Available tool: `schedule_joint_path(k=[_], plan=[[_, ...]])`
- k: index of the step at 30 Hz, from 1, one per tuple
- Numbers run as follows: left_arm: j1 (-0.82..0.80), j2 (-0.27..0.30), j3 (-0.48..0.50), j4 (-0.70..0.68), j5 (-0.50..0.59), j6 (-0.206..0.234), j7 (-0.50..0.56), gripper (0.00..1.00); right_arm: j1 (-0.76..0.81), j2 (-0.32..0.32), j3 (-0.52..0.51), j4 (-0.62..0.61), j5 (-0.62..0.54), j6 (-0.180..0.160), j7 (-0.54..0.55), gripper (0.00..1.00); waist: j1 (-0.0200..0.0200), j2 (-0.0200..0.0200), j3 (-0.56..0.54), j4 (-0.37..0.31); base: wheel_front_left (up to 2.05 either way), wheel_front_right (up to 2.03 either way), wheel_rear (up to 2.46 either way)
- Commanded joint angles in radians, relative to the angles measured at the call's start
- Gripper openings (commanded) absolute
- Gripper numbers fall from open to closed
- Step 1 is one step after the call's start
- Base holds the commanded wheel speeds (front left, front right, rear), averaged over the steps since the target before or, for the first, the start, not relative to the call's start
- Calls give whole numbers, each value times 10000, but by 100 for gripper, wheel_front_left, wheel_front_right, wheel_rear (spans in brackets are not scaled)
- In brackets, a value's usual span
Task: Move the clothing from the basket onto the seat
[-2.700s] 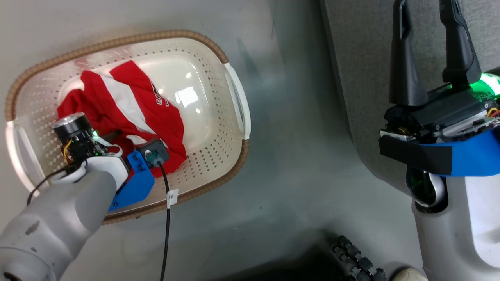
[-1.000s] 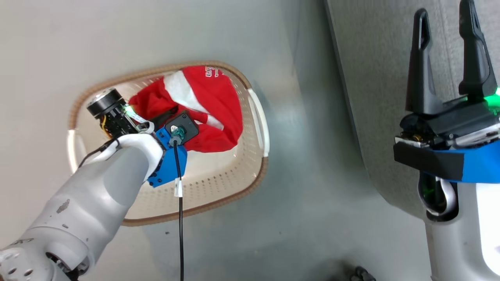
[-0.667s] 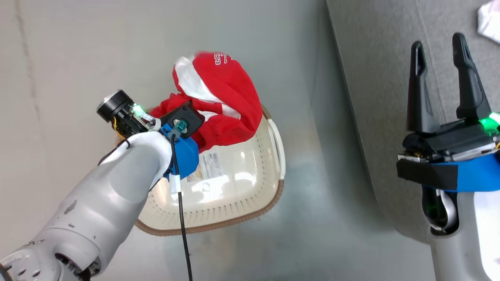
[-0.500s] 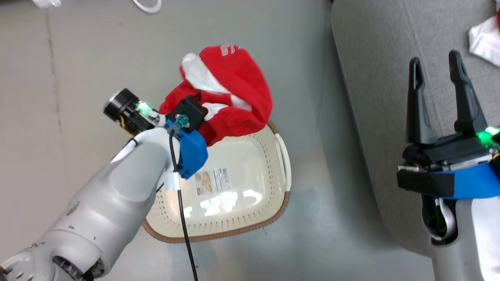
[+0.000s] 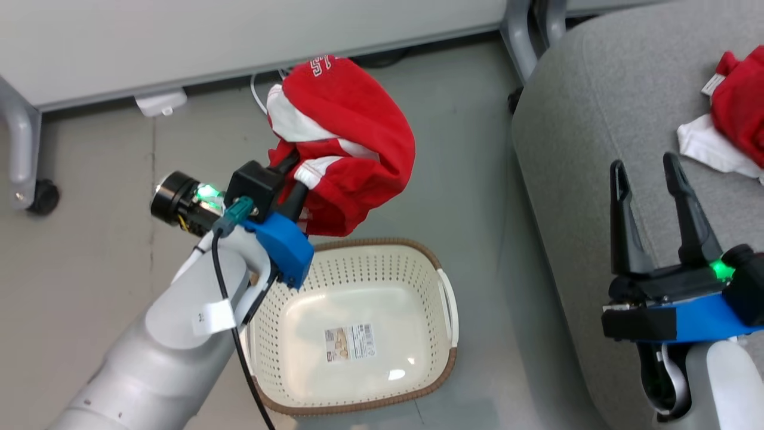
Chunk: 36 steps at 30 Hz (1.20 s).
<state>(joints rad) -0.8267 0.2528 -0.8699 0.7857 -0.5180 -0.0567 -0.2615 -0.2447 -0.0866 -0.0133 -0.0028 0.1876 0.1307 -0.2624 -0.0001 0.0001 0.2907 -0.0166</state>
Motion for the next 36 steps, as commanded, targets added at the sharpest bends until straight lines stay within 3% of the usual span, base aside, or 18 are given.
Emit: schedule_joint_path(k=[1,19,30,36], plan=[[475,65,363,-350,122,62,-52,0,365,26,-23,99,98,1,-38,100,1,-1,-661,75,0,0,0],[3399,-12,1960,-2977,734,332,-52,0,1995,266,36,480,255,1,-38,100,1,-1,-2671,207,0,0,0],[4082,196,1993,-3989,881,460,-50,0,2319,304,113,471,307,1,-38,100,1,-1,-2859,407,0,0,0],[3851,223,1946,-4274,897,457,50,0,1939,-12,770,569,353,1,-36,100,1,-1,-2749,566,0,0,0]])
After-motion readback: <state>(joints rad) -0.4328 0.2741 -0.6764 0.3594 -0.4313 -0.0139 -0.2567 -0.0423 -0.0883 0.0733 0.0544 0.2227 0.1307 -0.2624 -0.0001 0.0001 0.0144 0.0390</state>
